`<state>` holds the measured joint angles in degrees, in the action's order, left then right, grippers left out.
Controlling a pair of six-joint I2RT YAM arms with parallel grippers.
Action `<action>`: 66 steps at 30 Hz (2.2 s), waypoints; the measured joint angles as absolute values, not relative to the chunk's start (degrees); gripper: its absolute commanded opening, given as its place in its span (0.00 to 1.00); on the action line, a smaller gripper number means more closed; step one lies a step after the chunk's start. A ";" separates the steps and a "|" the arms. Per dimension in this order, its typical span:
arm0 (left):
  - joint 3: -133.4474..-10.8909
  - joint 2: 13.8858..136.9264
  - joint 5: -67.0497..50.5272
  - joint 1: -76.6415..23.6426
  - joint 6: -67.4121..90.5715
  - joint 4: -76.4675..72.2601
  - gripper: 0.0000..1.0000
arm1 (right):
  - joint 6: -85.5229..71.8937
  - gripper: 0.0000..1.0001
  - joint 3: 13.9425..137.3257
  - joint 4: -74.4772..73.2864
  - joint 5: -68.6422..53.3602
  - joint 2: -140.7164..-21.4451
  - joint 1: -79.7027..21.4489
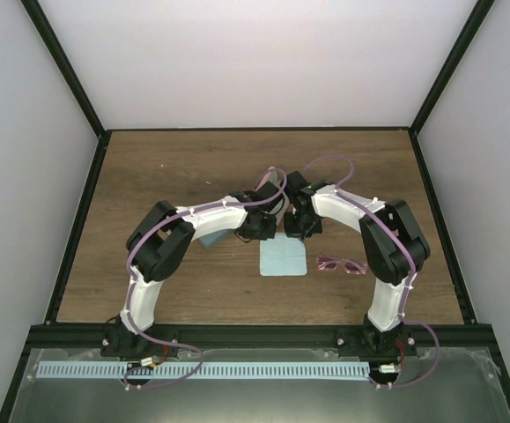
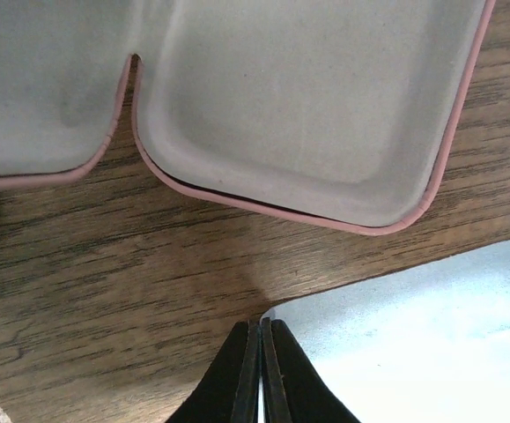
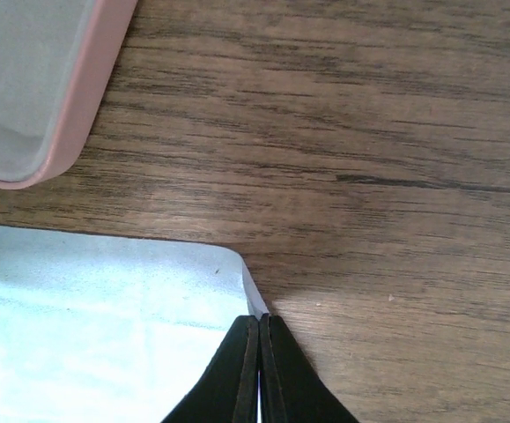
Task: Organize the sunglasses
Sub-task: Adjust the glasses cleaning cloth at the center of the board, then fold the glasses cleaning cloth at the center of the board.
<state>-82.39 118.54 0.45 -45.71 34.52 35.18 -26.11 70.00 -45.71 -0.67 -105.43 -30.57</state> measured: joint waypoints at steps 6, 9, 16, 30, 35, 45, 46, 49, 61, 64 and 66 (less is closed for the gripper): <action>-82.41 118.61 0.16 -45.65 33.76 35.16 0.04 | -25.93 0.01 70.00 -45.58 -1.19 -105.43 -30.57; -82.41 118.58 0.19 -45.63 32.93 35.16 0.04 | -25.93 0.01 70.00 -45.54 -1.54 -105.43 -30.57; -82.37 118.43 0.86 -45.65 32.29 35.18 0.04 | -25.96 0.01 70.02 -45.50 -2.46 -105.43 -30.55; -81.84 116.99 2.55 -45.65 31.29 37.82 0.04 | -26.20 0.01 70.02 -45.58 -4.89 -102.04 -30.57; -81.65 115.63 2.50 -45.74 31.31 38.13 0.04 | -26.22 0.01 69.78 -45.56 -5.52 -101.45 -30.57; -81.32 112.64 1.83 -46.19 31.31 38.20 0.04 | -26.20 0.01 67.90 -45.80 -6.46 -100.36 -30.57; -81.14 112.55 1.69 -46.33 31.31 38.24 0.04 | -26.20 0.01 67.66 -45.76 -6.48 -99.98 -30.57; -80.16 112.44 1.28 -46.78 31.31 38.28 0.04 | -26.20 0.01 67.05 -45.89 -6.70 -98.83 -30.57; -77.54 111.33 1.45 -47.31 31.33 38.68 0.04 | -26.22 0.01 63.20 -45.89 -7.88 -95.26 -30.89; -77.25 109.97 1.43 -47.42 31.33 38.68 0.04 | -26.22 0.01 62.08 -45.87 -8.08 -94.87 -30.94; -77.10 109.25 1.41 -47.48 31.35 38.68 0.04 | -26.22 0.01 61.69 -45.89 -8.23 -94.78 -30.94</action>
